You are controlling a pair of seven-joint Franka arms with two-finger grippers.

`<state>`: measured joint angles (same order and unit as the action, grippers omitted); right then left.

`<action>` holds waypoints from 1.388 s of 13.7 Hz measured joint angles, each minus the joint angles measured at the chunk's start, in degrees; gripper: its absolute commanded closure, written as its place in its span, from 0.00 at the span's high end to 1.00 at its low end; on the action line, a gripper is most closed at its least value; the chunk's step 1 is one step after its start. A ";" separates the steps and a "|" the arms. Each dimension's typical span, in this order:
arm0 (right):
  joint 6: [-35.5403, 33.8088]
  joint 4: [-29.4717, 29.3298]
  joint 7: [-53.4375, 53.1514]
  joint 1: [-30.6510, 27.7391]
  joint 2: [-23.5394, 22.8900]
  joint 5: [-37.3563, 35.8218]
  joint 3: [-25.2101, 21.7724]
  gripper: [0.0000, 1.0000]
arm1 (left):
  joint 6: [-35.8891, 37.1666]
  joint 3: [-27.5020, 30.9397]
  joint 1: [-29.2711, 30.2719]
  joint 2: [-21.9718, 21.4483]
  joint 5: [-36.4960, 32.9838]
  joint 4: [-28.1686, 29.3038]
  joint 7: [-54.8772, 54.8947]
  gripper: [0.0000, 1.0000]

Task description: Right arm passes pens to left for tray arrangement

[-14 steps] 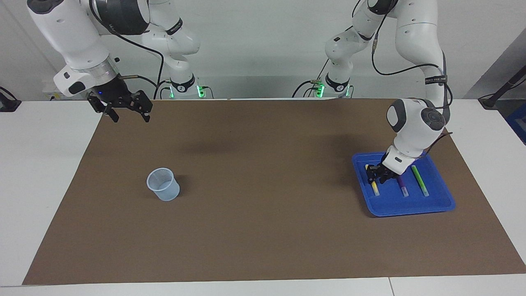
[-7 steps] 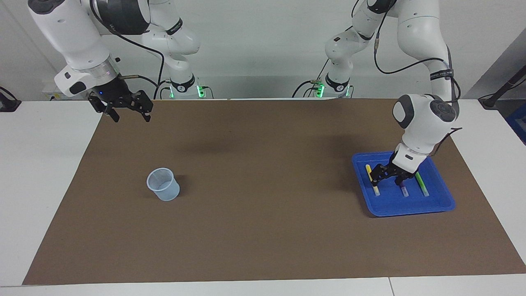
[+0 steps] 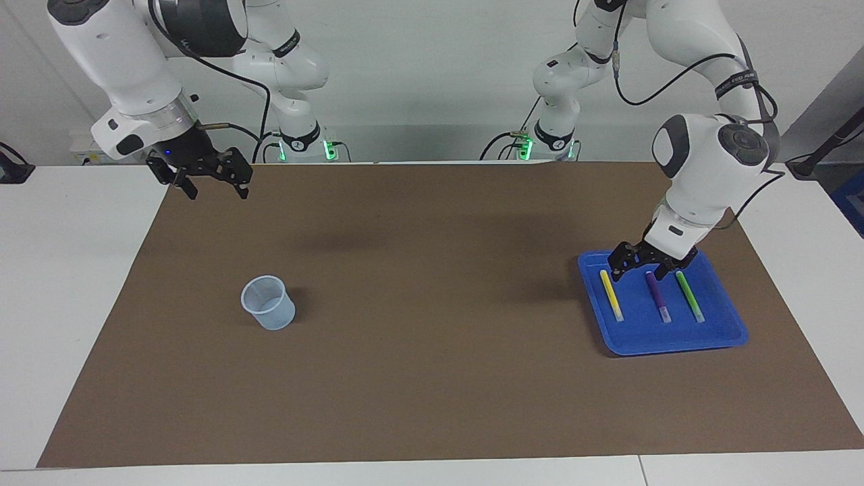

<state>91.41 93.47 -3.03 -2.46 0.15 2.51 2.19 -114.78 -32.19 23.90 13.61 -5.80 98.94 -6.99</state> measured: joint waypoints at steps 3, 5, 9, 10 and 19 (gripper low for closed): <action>-0.02 0.00 0.00 0.03 0.00 0.00 0.11 1.00 | 1.31 0.11 -0.05 -0.79 0.00 -0.20 0.00 1.00; -0.34 0.00 0.00 0.08 0.01 0.00 0.20 1.00 | 2.23 0.23 -0.05 -1.57 0.00 -0.30 0.00 1.00; -1.36 0.00 0.00 0.11 0.10 0.00 0.27 1.00 | 2.75 0.25 -0.08 -2.12 0.00 -0.34 0.00 1.00; -1.36 0.00 0.00 0.14 0.13 0.00 0.28 1.00 | 2.91 0.20 -0.18 -2.22 0.00 -0.34 0.00 1.00; -1.79 0.00 0.00 0.96 0.39 0.00 0.29 1.00 | 6.98 0.35 -0.39 -6.44 0.00 -0.47 0.21 1.00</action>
<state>89.61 93.47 -3.03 -1.51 0.54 2.51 2.49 -107.80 -31.85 23.52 7.17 -5.80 98.47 -6.78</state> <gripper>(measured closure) 0.000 0.000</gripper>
